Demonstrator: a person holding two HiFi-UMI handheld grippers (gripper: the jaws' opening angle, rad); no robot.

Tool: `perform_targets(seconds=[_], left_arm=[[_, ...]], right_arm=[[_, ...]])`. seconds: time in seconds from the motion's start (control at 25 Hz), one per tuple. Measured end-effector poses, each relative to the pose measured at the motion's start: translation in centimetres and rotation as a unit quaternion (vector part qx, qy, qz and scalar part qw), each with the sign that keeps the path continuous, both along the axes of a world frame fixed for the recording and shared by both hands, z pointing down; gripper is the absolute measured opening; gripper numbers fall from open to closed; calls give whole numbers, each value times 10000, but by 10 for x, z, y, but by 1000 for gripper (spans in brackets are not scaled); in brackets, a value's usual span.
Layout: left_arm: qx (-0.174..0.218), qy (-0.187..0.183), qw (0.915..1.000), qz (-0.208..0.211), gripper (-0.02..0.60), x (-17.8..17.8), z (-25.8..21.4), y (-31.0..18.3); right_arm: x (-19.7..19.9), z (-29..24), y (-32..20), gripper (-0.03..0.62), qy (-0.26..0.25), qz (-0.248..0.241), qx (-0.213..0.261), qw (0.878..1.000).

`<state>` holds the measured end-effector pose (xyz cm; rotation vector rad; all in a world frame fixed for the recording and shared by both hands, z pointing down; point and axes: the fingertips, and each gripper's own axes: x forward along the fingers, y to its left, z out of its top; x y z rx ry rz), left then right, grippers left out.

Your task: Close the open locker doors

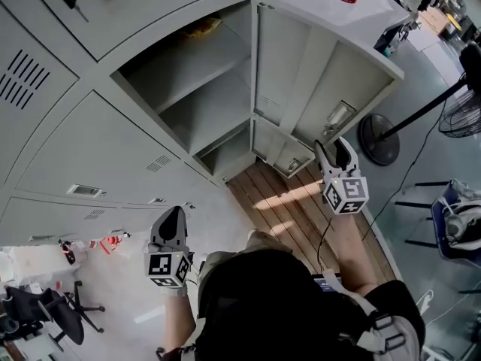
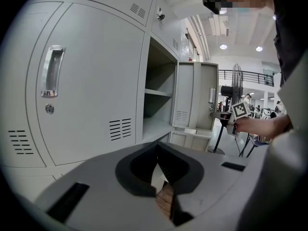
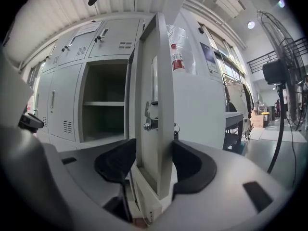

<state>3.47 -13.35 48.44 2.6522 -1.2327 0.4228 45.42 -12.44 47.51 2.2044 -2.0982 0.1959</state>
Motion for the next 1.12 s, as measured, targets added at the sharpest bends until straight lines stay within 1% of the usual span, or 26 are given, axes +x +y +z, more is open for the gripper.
perform_targets(seconds=[0.2,0.4,0.68,1.12], left_arm=[[-11,10,9999,-103,9,-12,1,3],[-23,38,9999,-149,9,-23,1,6],[-46,49,9999,-135,9,-39,2,12],[-45,76,9999,-76,9,-71,1,21]], right_arm=[[0,-1,-2,233,-44,42,-25,10000],[-8,-2,3,233,-57,81,-32,9999],[-29,-2,14,232,-52,50,-55,10000],[-65,-2,29,204,-67,53,-117,9999]])
